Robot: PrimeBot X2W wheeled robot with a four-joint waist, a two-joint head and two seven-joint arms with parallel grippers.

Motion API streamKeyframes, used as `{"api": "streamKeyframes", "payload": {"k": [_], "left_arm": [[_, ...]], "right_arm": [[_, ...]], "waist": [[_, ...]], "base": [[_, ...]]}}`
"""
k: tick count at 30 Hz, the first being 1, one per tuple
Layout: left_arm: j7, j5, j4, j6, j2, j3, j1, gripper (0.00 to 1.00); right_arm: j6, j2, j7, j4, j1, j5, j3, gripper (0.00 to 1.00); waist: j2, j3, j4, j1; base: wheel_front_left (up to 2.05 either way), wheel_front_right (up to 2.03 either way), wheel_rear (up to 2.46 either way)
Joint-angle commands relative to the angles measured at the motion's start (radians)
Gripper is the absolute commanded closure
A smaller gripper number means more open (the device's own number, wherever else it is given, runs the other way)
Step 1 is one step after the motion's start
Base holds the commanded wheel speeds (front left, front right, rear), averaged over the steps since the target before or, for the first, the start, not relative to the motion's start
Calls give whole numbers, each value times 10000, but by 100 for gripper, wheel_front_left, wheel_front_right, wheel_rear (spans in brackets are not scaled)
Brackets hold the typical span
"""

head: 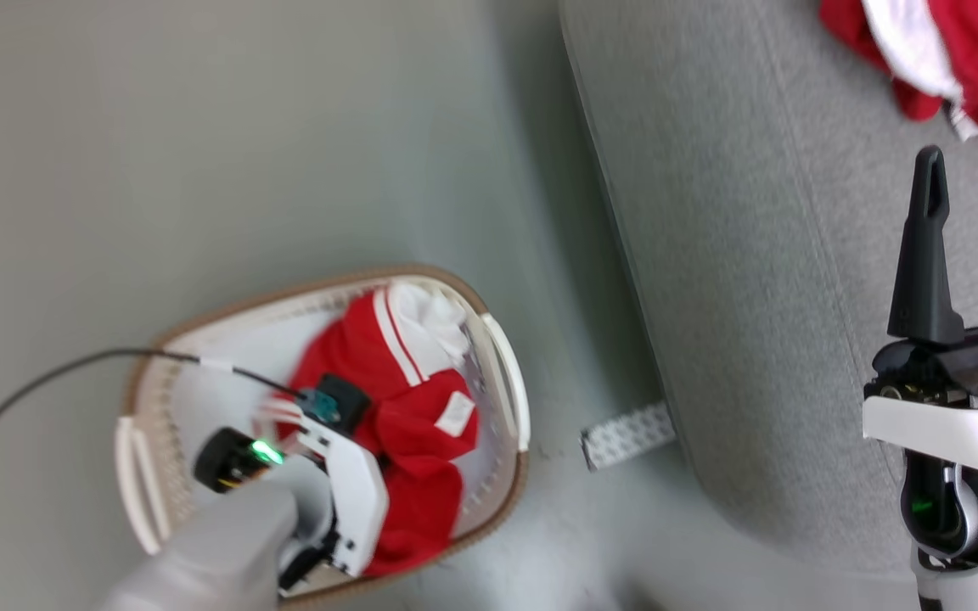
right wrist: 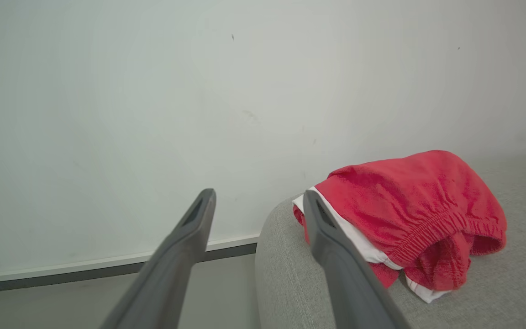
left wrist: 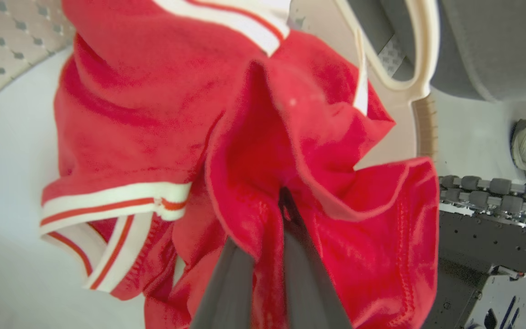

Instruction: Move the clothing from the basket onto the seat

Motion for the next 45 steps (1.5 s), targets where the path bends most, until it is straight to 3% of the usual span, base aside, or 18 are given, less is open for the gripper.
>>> {"api": "streamKeyframes", "payload": {"k": [1,10,17,35,45], "left_arm": [[-393,-158,-240,5,-93,-34,261,100],[-1979,-525,-1110,7,-667,-66,951,100],[-2829,-674,-1540,7,-916,31,924,100],[-2987,728,-3936,235,-734,2897,878,100],[-2989,1084,-5238,507,-568,3628,656,100]], "right_arm": [[-22,-20,-22,136,232,-117,-106,0],[-22,-23,-22,777,890,-730,-252,0],[-22,-26,-22,1135,1412,-985,-159,0],[-22,-20,-22,1900,2432,-752,873,0],[-22,-22,-22,2281,2695,-645,1608,0]], "waist": [[0,-1048,595,0],[0,-3526,1634,0],[0,-4868,2373,0],[0,-6711,3617,0],[0,-7079,3817,0]], "base": [[0,0,0],[0,0,0],[0,0,0],[0,0,0],[0,0,0]]}}
